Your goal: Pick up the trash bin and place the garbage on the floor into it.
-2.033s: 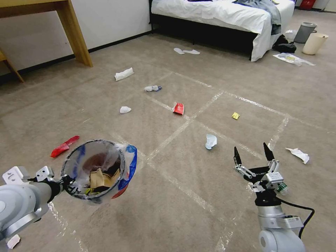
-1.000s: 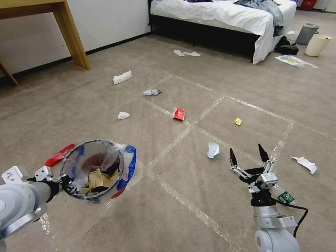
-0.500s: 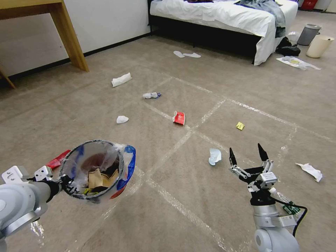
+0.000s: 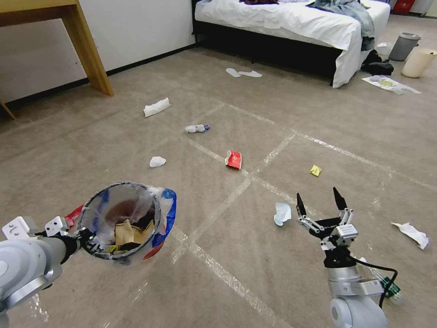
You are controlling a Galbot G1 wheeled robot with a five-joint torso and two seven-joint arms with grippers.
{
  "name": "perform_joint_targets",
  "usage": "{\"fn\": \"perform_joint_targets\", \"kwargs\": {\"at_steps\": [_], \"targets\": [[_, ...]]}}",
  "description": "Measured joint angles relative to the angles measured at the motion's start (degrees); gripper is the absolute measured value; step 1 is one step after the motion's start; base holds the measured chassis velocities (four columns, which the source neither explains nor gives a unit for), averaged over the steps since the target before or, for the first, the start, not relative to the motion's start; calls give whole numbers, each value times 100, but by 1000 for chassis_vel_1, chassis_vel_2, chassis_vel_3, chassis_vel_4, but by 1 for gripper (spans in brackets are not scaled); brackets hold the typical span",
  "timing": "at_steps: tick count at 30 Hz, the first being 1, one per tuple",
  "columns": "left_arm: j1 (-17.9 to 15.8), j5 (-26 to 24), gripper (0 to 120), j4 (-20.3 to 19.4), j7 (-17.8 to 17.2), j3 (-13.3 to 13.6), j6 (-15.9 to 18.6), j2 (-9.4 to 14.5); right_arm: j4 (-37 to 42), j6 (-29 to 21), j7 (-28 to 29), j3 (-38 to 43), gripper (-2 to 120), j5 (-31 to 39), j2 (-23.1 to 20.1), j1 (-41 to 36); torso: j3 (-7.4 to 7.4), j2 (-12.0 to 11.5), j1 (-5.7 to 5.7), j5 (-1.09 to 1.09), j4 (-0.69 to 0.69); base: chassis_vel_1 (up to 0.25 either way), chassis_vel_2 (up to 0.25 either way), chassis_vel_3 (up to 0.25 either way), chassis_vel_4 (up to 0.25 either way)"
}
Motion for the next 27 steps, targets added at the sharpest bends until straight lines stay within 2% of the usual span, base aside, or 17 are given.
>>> {"fn": "perform_joint_targets", "kwargs": {"at_steps": [9, 13, 17, 20, 21, 22, 23, 24, 25, 27], "targets": [[7, 28, 0, 7, 0, -7, -4, -37, -92, 50, 108, -34, 100, -68, -7, 51, 0, 0, 1, 0, 0, -69, 77, 58, -69], [19, 65, 0, -3, 9, -7, -4, -72, -172, 99, 239, 6, 100, -190, -201, 92, 0, 0, 0, 0, 0, 0, 0, 0, 0], [38, 66, 0, -30, 19, -13, -2, -52, -124, -157, 519, 64, 100, -265, -577, 152, 0, 0, 0, 0, 0, 0, 0, 0, 0], [41, 66, 0, -30, 19, -13, -2, -48, -124, -217, 592, 76, 100, -286, -672, 175, 0, 0, 0, 1, 0, 0, 0, 0, 0], [42, 66, 0, -31, 20, -13, -2, -47, -131, -262, 648, 80, 100, -307, -773, 194, 0, 0, 0, 1, 0, 0, 0, 0, 0], [49, 93, 0, -39, 19, 1, -2, -56, -191, -359, 716, 90, 100, -347, -1101, 261, 0, 0, 0, 2, 0, 0, 0, 0, 0], [49, 93, 0, -39, 19, 1, -2, -56, -191, -359, 716, 90, 100, -347, -1101, 261, 0, 0, 0, 2, 0, 0, 0, 0, 0], [75, 140, 0, -70, 22, 38, 0, -84, -228, -537, 790, 61, 100, -365, -1561, 286, 0, 1, 0, 2, 0, 0, 0, 0, 0], [75, 140, 0, -70, 22, 38, 0, -84, -228, -537, 790, 61, 100, -365, -1561, 286, 0, 1, 0, 2, 0, 0, 0, 0, 0], [104, 182, 0, -81, 30, 56, 5, -117, -290, -787, 947, -12, 100, -252, -2261, 336, 0, 1, 0, 1, 0, 0, 0, 0, 0]]}}
